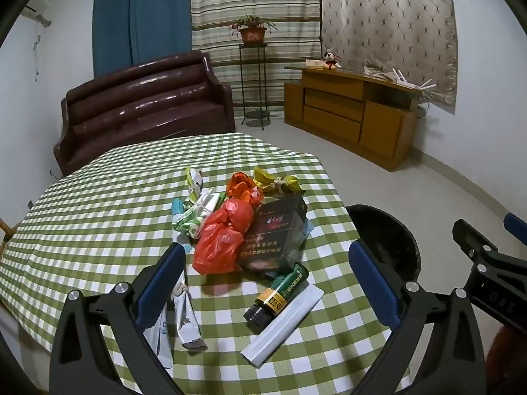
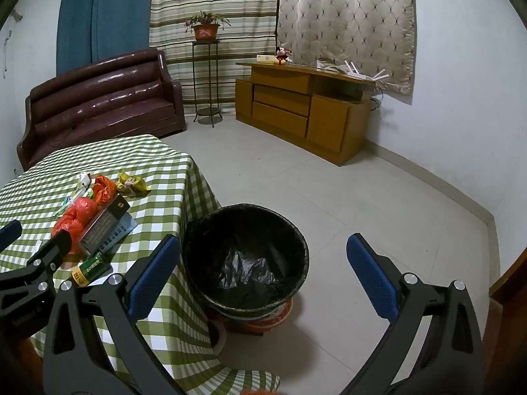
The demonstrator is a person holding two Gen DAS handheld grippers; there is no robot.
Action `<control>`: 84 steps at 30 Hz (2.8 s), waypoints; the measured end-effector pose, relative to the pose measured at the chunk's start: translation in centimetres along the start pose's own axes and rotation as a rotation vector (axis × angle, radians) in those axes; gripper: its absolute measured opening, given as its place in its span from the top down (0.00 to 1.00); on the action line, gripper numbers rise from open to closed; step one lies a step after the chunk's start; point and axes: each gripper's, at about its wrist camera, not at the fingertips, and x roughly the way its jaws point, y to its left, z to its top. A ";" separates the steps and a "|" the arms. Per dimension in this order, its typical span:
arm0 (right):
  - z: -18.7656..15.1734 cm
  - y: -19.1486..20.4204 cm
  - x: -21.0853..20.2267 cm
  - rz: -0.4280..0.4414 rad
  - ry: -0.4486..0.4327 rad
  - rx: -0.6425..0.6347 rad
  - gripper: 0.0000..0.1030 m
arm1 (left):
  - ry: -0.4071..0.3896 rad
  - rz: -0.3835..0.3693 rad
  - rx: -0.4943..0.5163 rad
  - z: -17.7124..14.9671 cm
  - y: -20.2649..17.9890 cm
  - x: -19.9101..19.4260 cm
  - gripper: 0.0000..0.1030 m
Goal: Collect trash
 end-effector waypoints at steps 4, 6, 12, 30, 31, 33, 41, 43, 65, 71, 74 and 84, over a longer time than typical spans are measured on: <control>0.0 0.0 0.0 0.001 -0.001 0.001 0.04 | 0.000 0.007 -0.010 0.0 0.2 0.1 0.06; 0.0 0.1 0.0 0.001 -0.001 0.000 0.04 | 0.000 0.012 -0.013 0.1 0.3 0.2 0.06; 0.0 0.1 0.0 0.002 0.000 0.001 0.04 | -0.002 0.011 -0.014 0.2 0.1 -0.1 0.06; -0.1 0.2 0.1 0.002 0.001 0.001 0.04 | -0.002 0.014 -0.013 -0.1 0.5 -0.3 0.06; -0.1 0.2 0.1 0.001 0.001 0.001 0.04 | -0.002 0.014 -0.013 -0.1 0.5 -0.3 0.06; -0.1 0.2 0.2 0.002 0.001 0.001 0.04 | -0.002 0.013 -0.012 -0.1 0.5 -0.2 0.06; -0.2 0.2 0.2 0.002 0.002 0.001 0.04 | -0.002 0.016 -0.012 -0.1 0.5 -0.2 0.06; -0.2 0.2 0.2 0.001 0.003 0.001 0.04 | 0.003 0.015 -0.014 -0.2 0.6 -0.1 0.06; -0.3 0.1 0.3 0.002 0.004 0.002 0.04 | 0.007 0.018 -0.012 -0.4 0.6 0.2 0.06; -0.3 0.1 0.3 0.002 0.005 0.001 0.04 | 0.007 0.019 -0.012 -0.4 0.5 0.2 0.06; -0.3 0.1 0.3 0.002 0.005 0.002 0.04 | 0.007 0.018 -0.012 -0.4 0.6 0.2 0.06; -0.3 0.1 0.3 0.002 0.006 0.002 0.04 | 0.008 0.018 -0.011 -0.4 0.5 0.2 0.06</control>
